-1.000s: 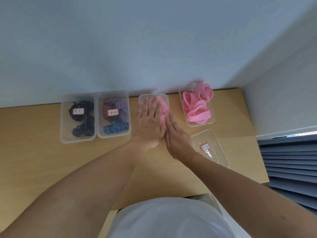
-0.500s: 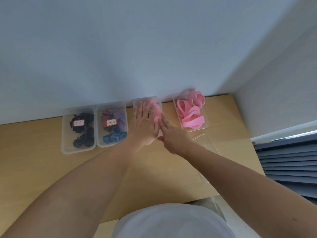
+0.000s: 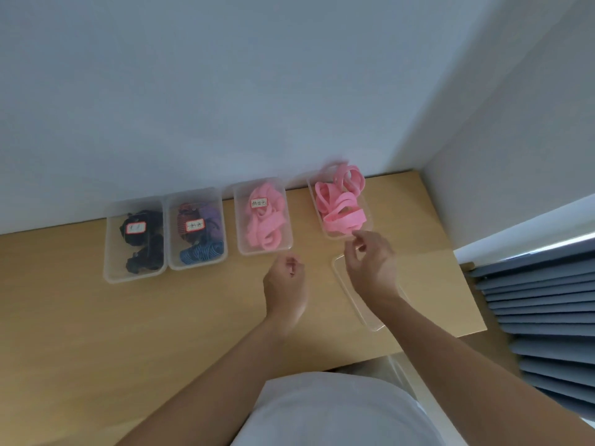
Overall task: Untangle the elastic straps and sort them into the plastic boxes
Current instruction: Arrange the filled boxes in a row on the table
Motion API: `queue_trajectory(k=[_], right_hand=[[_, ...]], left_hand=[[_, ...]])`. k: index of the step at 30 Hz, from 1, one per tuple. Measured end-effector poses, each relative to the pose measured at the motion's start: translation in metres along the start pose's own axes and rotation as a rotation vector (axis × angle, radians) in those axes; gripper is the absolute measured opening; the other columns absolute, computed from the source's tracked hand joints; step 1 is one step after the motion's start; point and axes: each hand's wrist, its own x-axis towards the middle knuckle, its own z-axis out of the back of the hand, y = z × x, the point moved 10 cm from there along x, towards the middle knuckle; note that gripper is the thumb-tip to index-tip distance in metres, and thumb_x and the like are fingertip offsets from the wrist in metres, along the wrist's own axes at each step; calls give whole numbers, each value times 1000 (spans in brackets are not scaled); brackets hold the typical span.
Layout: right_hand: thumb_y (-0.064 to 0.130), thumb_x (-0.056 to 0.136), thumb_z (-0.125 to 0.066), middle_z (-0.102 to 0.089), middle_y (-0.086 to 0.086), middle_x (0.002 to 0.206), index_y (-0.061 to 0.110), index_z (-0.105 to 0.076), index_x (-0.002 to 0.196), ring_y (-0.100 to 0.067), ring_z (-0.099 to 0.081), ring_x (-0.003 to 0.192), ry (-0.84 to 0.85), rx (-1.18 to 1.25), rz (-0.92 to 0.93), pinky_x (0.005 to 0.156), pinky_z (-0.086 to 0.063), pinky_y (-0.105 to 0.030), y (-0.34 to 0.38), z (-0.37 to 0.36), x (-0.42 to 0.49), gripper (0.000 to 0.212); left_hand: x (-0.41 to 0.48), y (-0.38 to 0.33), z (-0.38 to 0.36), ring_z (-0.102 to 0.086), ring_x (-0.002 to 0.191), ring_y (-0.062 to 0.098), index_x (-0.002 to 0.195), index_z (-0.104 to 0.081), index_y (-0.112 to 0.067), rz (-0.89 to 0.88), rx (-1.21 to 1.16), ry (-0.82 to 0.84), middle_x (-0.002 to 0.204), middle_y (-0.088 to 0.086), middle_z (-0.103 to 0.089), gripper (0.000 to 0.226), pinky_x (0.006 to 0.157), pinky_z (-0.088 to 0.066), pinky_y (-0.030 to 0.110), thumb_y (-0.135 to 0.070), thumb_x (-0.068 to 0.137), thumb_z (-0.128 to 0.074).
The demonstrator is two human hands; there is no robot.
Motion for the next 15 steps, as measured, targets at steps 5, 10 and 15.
queue_trajectory(k=[5, 10, 15], right_hand=[[27, 88, -62, -62, -13, 122, 4, -56, 135, -32, -58, 116, 307, 86, -891, 94, -47, -35, -135, 7, -41, 53], [24, 83, -65, -63, -8, 109, 14, -64, 121, -29, -61, 103, 425, 253, -931, 80, -49, -32, -149, 5, -48, 40], [14, 79, -67, -66, -4, 95, 10, -71, 104, -23, -61, 82, 481, 385, -963, 67, -48, -27, -168, 3, -53, 25]], left_hand=[[-35, 45, -77, -65, 88, 23, 96, -61, -11, 587, -166, 368, 103, 9, -68, 14, 73, -59, 37, -19, 101, -51], [-51, 42, -113, -65, 92, 18, 98, -63, -10, 642, -157, 338, 104, 7, -67, 12, 75, -58, 39, -11, 102, -52], [-59, 35, -113, -58, 62, 22, 86, -66, -9, 511, -108, 146, 76, 9, -61, 23, 52, -54, 31, 9, 87, -51]])
